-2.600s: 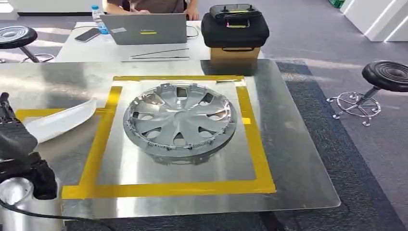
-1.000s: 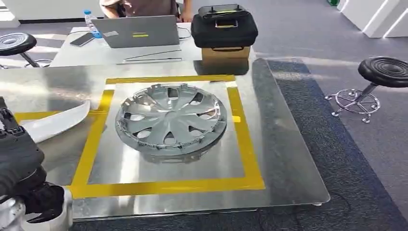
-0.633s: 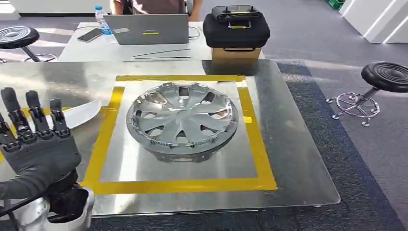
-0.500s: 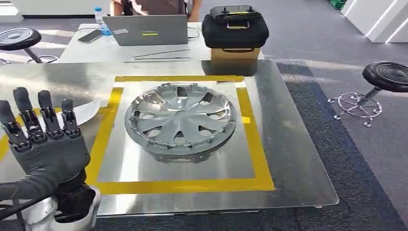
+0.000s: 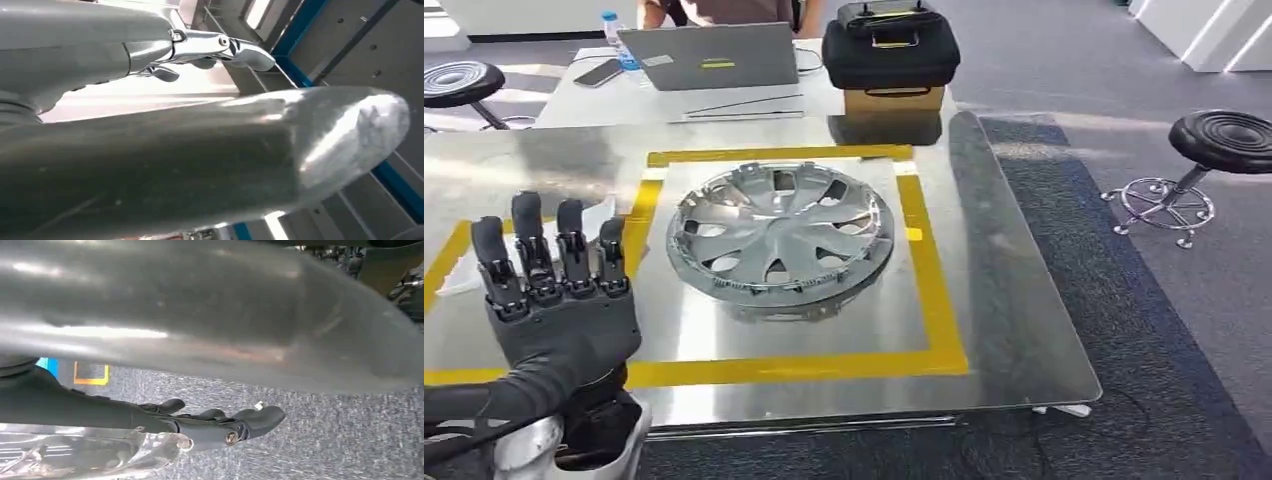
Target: Take the parts from the cabinet and place them on the table.
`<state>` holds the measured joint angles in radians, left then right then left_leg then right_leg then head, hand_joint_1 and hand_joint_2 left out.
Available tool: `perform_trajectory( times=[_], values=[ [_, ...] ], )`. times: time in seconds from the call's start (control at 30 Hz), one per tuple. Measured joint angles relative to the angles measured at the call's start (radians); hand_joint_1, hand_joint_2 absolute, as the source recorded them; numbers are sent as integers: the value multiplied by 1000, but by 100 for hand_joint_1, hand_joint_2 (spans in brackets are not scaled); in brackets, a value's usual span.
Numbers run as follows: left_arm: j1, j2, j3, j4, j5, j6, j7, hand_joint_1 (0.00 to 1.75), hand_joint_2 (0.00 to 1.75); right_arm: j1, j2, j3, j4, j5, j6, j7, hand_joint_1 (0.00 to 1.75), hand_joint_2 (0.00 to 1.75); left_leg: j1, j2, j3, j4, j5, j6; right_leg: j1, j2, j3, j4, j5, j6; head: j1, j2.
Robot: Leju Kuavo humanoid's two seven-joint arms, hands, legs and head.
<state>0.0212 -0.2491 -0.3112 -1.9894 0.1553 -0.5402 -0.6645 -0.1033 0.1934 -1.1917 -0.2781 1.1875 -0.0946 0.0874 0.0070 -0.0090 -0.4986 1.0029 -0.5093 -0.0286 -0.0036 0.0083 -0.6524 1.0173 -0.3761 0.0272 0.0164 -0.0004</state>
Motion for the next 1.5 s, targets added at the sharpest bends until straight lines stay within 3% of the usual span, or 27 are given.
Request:
perform_trajectory(
  times=[0.13, 0.17, 0.23, 0.3, 0.37, 0.43, 0.47, 0.5, 0.53, 0.67, 0.7, 0.73, 0.8, 0.83, 0.87, 0.93, 0.97, 1.03, 1.17, 1.2, 1.23, 1.3, 1.33, 1.37, 1.43, 1.47, 1.5],
  values=[
    [3, 0, -4, 0, 3, 0, 0, 0, 0, 1, 0, 0, 0, 1, -2, -2, 0, 0, -8, -3, -16, -16, 19, 26, -1, -1, -7, -12, 30, 26, 0, 0],
    [3, 0, -5, 0, 3, 0, 0, 0, 0, 2, 0, 0, 0, 1, -2, -2, 0, 0, 0, 1, -20, -22, 31, 33, -2, 0, -12, -10, 31, 30, -2, 0],
    [3, -1, -6, 1, 3, 0, 0, 0, 0, 3, 0, 0, 0, 1, -2, -2, 0, 0, 0, 3, -35, -22, 47, 44, -3, -2, -43, 69, -64, 41, 6, 0],
    [3, 0, -6, 2, 3, 0, 0, 0, 0, 2, 0, 0, 0, 1, -2, -2, 0, 0, 0, 6, -56, -20, 63, 46, -5, -2, -90, 234, -166, 49, 6, 0],
    [3, 0, -5, 3, 3, 0, 0, 0, 0, 2, 0, 0, 0, 1, -2, -2, 0, 0, 0, 7, -78, -20, 79, 44, -5, -2, -87, 298, -187, 51, 6, 0],
    [3, 0, -5, 3, 3, -1, 0, 0, 0, 2, 0, 0, 0, 1, -2, -2, 0, 0, 0, 6, -95, -19, 93, 39, -6, -2, 2, 198, -137, 50, 7, 0],
    [3, 0, -5, 3, 5, -1, 0, 0, 0, 0, 0, 0, 0, 1, -2, -2, 0, 0, 1, 6, -102, -19, 100, 34, -6, -2, 77, 93, -109, 48, 7, 0],
    [3, -1, -5, 3, 6, -1, 0, 0, 0, -3, 0, 0, 0, 1, -2, -3, 0, 0, 2, 6, -105, -17, 107, 28, -7, -1, 139, 0, -119, 48, 7, 0],
    [3, -1, -6, 3, 6, -2, 0, 0, 0, -6, 0, 0, 0, 1, -2, -3, 0, 0, -3, 5, -111, -17, 112, 22, -2, 2, 158, -24, -124, 41, 8, 0],
    [4, 0, -7, 4, 7, -6, 0, 0, 0, -2, 0, 0, 0, 2, -3, -11, 0, 0, 0, 4, -114, -20, 137, -2, -1, 3, 125, -22, -100, 5, 3, 0],
    [4, 0, -6, 4, 8, -6, 0, 0, 0, -3, 0, 0, 0, 3, -3, -13, 0, 0, 1, 6, -125, -4, 106, -7, -3, -1, 124, -22, -91, -4, 4, 0],
    [4, 0, -5, 4, 9, -6, 0, 0, 175, -4, 0, 0, 0, 3, -4, -14, 0, 0, 0, 5, -144, 44, 50, -9, -3, -1, 112, -22, -81, -13, -3, 0],
    [4, 0, -5, 4, 9, -6, 0, 0, 175, -4, 0, 0, 0, 6, -4, -15, 0, 0, 1, 5, -189, 187, -58, -13, -1, -2, 84, -21, -60, -17, -5, 0],
    [5, 0, -5, 4, 9, -6, 0, 0, 175, -3, 0, 0, 0, 6, -5, -15, 0, 0, 1, 5, -202, 246, -87, -14, 1, -3, 70, -20, -50, -17, -6, 0],
    [5, 0, -5, 4, 9, -6, 0, 0, 175, -2, 0, 0, 0, 6, -5, -15, 0, 0, 1, 5, -199, 271, -85, -13, 2, -4, 55, -20, -40, -16, -5, 0],
    [5, 0, -4, 4, 9, -6, 0, 0, 175, -2, -1, 0, 0, 6, -5, -16, 0, 0, 0, 5, -142, 217, -22, -8, 4, -4, 29, -20, -19, -15, -6, 0],
    [5, 0, -5, 4, 9, -6, 0, 0, 175, -3, 0, 0, 0, 5, -5, -17, 0, 0, -1, 5, -85, 141, 11, -2, 4, -4, 16, -20, -7, -13, -6, 0],
    [4, 0, -6, 4, 9, -6, 0, 0, 175, -3, 0, 0, 0, 5, -5, -18, 0, 0, -7, 5, 37, -17, -1, 8, 9, -3, 1, -17, 8, -4, -6, 0],
    [5, 0, -5, 4, 5, -8, 0, 0, 175, -1, -1, 0, 0, 8, -8, -26, 0, 0, -8, 5, 22, -45, 11, 32, 6, -5, -7, -27, 45, 20, -5, 0],
    [5, 0, -5, 4, 2, -8, 0, 0, 175, 0, -2, 0, 0, 9, -8, -27, 0, 0, -4, 7, 14, -45, 21, 39, 3, -3, -13, -18, 25, 27, -9, 0],
    [6, 0, -5, 4, 2, -7, 0, 0, 175, 2, -2, 0, 0, 11, -11, -29, 0, 0, -4, 8, 5, -45, 29, 46, 3, -4, -31, 17, -26, 34, -5, 0],
    [6, 0, -5, 4, 0, -6, 0, 0, 175, 1, -2, 0, 0, 16, -13, -32, 0, 0, -4, 8, -18, -44, 50, 48, 0, -4, -79, 175, -144, 44, -1, 0],
    [8, 0, -5, 4, 0, -5, 0, 0, 175, 1, -2, 0, 0, 16, -14, -33, 0, 0, -4, 8, -33, -44, 60, 48, 0, -4, -98, 253, -177, 47, -2, 0],
    [9, 0, -5, 4, 0, -5, 0, 0, 175, 1, -2, 1, 0, 16, -15, -34, 0, 0, -4, 8, -45, -43, 69, 47, 0, -4, -100, 295, -180, 49, -2, 0],
    [10, 0, -5, 4, 0, -5, 0, 0, 175, 2, -2, 1, 0, 17, -17, -34, 0, 0, -4, 8, -68, -42, 87, 42, -2, -4, -40, 252, -127, 50, -1, 0],
    [10, 0, -5, 4, 0, -5, 0, 0, 0, 0, -2, 1, 0, 18, -19, -34, 0, 0, -3, 8, -77, -41, 93, 39, -4, -5, 18, 177, -98, 49, -2, 0],
    [10, 0, -5, 4, 0, -4, 0, 0, 0, -1, -2, 1, 0, 18, -20, -35, 0, 0, -1, 7, -84, -37, 99, 33, -7, -5, 92, 75, -86, 51, -1, 0]
  ],
)
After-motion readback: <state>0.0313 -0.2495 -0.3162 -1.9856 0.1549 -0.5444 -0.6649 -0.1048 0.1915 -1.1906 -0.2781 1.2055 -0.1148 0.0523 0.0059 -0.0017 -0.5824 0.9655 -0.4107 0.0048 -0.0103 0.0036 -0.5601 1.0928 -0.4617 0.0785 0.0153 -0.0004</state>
